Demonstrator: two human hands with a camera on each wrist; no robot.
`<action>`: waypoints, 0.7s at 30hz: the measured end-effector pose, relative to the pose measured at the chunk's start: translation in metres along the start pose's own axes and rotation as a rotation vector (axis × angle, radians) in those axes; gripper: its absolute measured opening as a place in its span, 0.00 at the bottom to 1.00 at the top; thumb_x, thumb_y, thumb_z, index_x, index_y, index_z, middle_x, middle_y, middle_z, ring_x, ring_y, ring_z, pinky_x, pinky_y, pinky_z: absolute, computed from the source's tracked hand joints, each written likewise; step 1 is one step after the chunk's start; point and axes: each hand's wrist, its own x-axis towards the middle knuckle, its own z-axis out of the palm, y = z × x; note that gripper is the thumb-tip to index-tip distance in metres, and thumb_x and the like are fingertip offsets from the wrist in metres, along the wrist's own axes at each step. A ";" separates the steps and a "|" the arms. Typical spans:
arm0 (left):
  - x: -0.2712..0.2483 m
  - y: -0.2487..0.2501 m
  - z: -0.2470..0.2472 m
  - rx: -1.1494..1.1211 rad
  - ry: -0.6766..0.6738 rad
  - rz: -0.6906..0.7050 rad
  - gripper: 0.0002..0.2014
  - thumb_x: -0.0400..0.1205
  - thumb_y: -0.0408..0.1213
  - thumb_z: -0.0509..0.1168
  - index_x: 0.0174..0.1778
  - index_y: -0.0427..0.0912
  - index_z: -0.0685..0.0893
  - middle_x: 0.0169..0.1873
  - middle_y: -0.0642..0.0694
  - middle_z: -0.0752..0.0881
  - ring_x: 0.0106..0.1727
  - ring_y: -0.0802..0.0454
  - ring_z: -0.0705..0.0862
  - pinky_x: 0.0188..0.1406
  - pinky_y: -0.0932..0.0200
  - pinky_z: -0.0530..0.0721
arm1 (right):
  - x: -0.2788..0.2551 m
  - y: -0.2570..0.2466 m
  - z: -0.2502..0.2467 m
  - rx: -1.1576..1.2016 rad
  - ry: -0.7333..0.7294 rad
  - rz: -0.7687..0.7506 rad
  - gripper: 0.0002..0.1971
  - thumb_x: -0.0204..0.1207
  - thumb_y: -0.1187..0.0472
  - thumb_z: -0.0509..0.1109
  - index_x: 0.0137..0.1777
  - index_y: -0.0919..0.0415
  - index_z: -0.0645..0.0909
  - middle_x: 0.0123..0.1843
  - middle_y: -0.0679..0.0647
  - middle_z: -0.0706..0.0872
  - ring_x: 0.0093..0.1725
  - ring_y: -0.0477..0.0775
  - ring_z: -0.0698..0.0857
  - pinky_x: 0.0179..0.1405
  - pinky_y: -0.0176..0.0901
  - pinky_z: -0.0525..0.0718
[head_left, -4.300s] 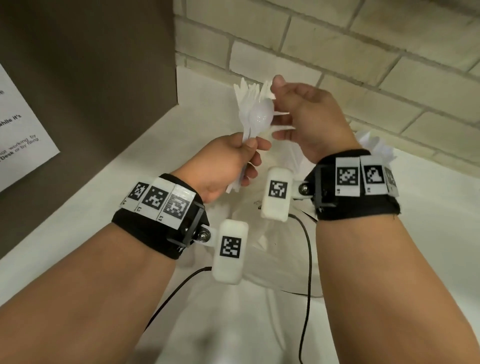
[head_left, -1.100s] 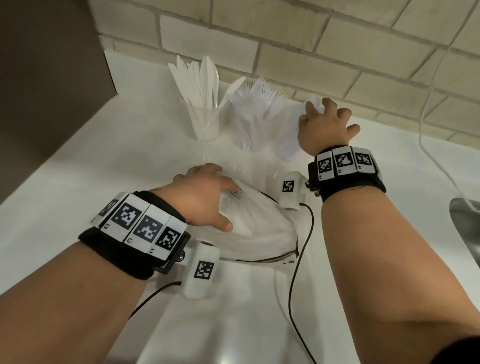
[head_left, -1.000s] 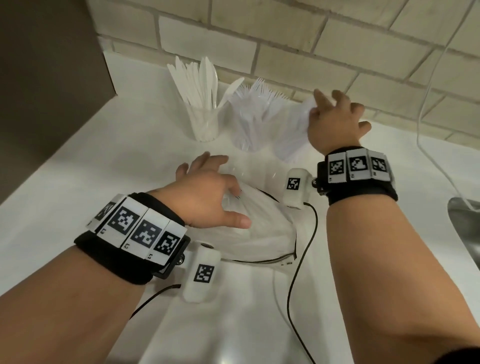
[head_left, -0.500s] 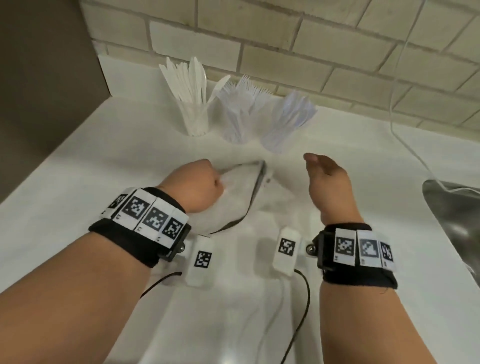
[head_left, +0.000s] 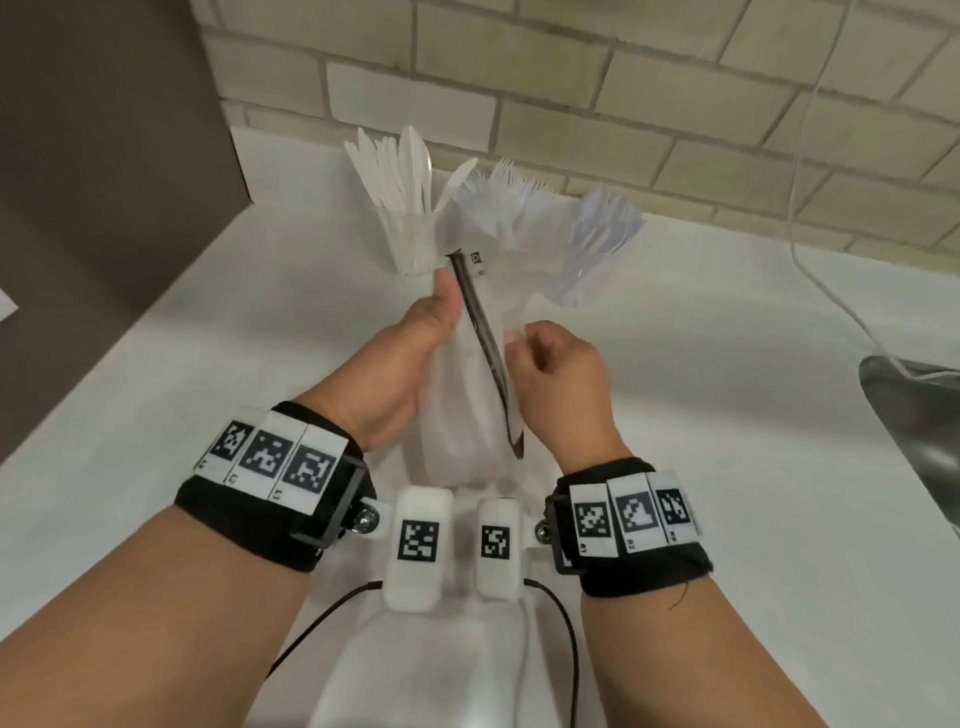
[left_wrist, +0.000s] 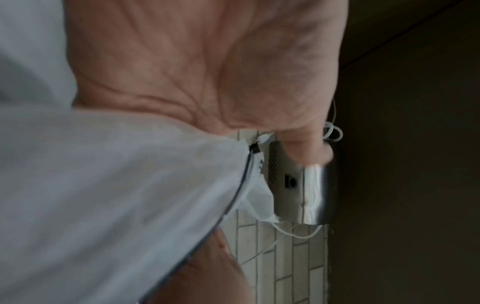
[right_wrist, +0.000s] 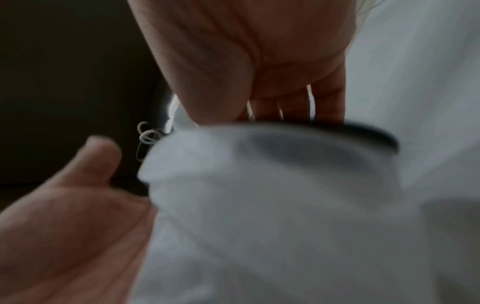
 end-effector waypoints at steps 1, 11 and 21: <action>0.000 0.002 0.003 0.089 0.040 -0.002 0.44 0.68 0.70 0.67 0.75 0.49 0.71 0.70 0.49 0.80 0.72 0.50 0.77 0.72 0.42 0.72 | -0.002 -0.003 0.001 -0.027 -0.035 -0.050 0.15 0.81 0.57 0.65 0.32 0.58 0.73 0.25 0.47 0.73 0.26 0.46 0.70 0.26 0.32 0.66; 0.010 0.008 -0.022 0.068 0.702 -0.004 0.21 0.77 0.25 0.54 0.64 0.39 0.81 0.46 0.41 0.88 0.45 0.43 0.87 0.49 0.46 0.87 | 0.005 0.010 -0.021 0.410 0.050 0.342 0.13 0.83 0.60 0.65 0.37 0.55 0.82 0.37 0.57 0.85 0.39 0.57 0.84 0.41 0.58 0.90; 0.000 0.004 0.008 0.074 0.446 -0.074 0.22 0.76 0.62 0.64 0.49 0.46 0.88 0.48 0.48 0.92 0.53 0.50 0.89 0.62 0.49 0.82 | -0.012 -0.013 -0.015 0.582 -0.203 0.396 0.06 0.80 0.54 0.70 0.42 0.51 0.81 0.42 0.49 0.89 0.43 0.52 0.89 0.41 0.55 0.89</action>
